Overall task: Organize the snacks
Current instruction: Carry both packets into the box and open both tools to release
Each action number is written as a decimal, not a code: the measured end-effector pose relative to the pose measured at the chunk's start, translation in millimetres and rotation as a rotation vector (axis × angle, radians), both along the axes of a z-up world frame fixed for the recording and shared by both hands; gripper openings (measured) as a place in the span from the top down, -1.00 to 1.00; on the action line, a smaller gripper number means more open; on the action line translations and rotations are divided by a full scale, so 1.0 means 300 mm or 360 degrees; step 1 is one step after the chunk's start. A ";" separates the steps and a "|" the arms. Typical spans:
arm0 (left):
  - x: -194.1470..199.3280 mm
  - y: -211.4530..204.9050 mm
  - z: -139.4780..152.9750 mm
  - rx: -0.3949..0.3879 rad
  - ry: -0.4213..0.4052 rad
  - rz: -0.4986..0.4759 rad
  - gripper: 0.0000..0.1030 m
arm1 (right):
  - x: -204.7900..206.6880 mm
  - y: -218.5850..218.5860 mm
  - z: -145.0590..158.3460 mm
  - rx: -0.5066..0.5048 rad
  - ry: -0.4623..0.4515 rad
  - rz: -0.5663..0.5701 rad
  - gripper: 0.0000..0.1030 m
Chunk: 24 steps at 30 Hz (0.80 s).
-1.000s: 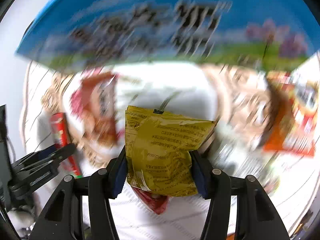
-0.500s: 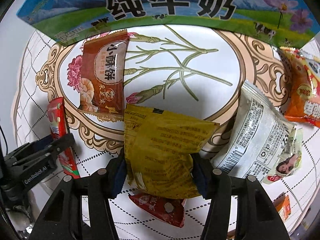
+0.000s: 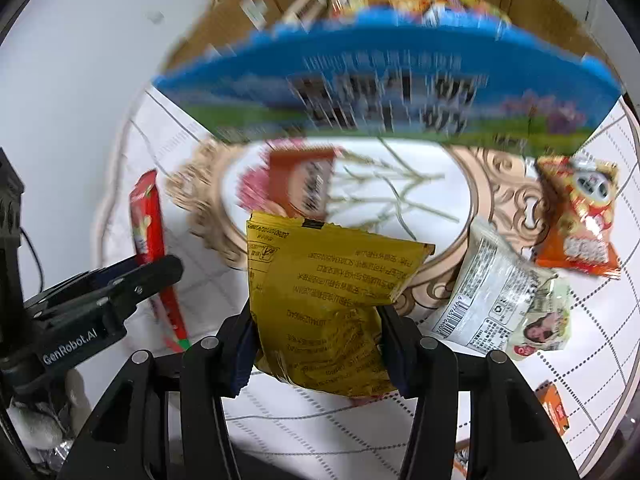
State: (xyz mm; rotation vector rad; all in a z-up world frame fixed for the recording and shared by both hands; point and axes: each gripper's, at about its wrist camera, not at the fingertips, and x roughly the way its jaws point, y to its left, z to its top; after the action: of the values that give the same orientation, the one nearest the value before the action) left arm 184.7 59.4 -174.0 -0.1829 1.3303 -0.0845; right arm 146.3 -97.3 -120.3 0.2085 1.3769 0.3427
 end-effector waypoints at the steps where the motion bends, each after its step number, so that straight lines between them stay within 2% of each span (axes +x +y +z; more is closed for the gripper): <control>1: 0.012 -0.014 0.047 -0.0036 -0.0029 -0.0009 0.15 | 0.004 -0.016 0.040 0.0028 -0.0023 -0.0007 -0.08; 5: 0.100 -0.053 0.167 -0.0159 -0.0100 -0.0071 0.15 | 0.076 -0.106 0.215 0.0139 -0.0128 -0.0052 -0.08; 7: 0.189 -0.113 0.225 -0.0205 -0.0125 -0.0113 0.15 | 0.126 -0.150 0.283 0.0172 -0.0172 -0.0072 -0.08; 10: 0.324 -0.159 0.262 -0.0208 -0.0158 -0.0161 0.15 | 0.234 -0.193 0.364 0.0143 -0.0267 -0.0098 -0.08; 12: 0.418 -0.190 0.270 -0.0184 -0.0160 -0.0181 0.15 | 0.306 -0.210 0.379 0.0107 -0.0304 -0.0107 -0.08; 17: 0.627 -0.256 0.194 -0.0169 -0.0040 -0.0211 0.15 | 0.509 -0.272 0.353 -0.0003 -0.0292 -0.0143 -0.08; 21: 0.764 -0.298 0.047 -0.0131 0.0144 -0.0221 0.15 | 0.623 -0.311 0.253 -0.0072 -0.0175 -0.0164 -0.08; 24: 0.823 -0.318 -0.060 -0.0110 0.0258 -0.0228 0.15 | 0.659 -0.315 0.177 -0.0114 -0.0095 -0.0155 -0.08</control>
State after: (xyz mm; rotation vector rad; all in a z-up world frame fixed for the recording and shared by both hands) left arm 431.4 -35.9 -191.9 -0.1555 1.5025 -0.2413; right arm 344.0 -191.7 -67.3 0.2037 1.3128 0.2169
